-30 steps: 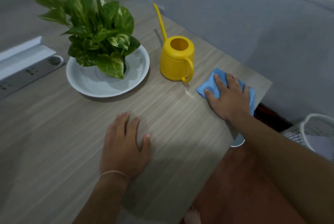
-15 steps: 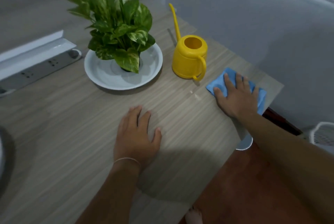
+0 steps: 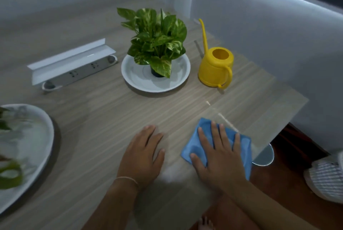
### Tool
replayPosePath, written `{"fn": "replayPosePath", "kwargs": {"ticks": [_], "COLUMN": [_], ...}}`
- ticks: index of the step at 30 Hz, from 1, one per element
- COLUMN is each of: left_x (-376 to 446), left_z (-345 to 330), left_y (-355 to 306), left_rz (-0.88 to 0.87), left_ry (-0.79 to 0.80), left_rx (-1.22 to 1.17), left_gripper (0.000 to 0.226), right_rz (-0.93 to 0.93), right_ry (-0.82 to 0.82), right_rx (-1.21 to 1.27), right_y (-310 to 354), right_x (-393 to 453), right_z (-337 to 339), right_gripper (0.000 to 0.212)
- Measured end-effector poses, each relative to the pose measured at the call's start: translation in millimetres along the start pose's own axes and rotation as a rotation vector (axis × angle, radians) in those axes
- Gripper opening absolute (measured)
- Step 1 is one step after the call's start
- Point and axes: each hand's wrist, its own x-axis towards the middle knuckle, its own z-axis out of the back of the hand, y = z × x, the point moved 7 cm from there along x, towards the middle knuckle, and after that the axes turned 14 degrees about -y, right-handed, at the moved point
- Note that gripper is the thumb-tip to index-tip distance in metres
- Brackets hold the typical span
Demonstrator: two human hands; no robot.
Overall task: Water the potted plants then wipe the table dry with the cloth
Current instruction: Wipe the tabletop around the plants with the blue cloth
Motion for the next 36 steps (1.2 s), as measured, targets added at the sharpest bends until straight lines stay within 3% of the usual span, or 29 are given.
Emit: {"fn": "replayPosePath", "kwargs": {"ticks": [7,12,17,23,29,31,36], "left_x": [-3,-1,-1,-2,-7,-9,-46], "left_z": [12,13,16,16,28,34,70], "left_y": [10,12,11,10,22,28,61], "left_rz": [0.059,0.087,0.080,0.067,0.197,0.231,0.312], "left_ry": [-0.112,-0.074,-0.096,-0.116,-0.314,-0.279,-0.247], "left_rx": [-0.004,-0.036,-0.047,-0.035,-0.074,-0.093,0.130], "left_gripper": [0.044,0.046,0.044,0.045,0.025,0.029,0.038], "right_rz": [0.112,0.004,-0.032,0.025,0.171,0.230,0.374], "right_ry": [0.016,0.052,0.049,0.022,0.043,0.034,-0.028], "right_rx": [0.062,0.091,0.061,0.041,0.050,0.068,0.121], "right_y": [19,17,16,23,59,78,129], "right_x": [71,153,174,153,72,37,-31], "right_z": [-17,-42,-49,-39,-19,-10,13], "right_gripper": [0.078,0.079,0.081,0.077,0.078,0.078,0.080]}}
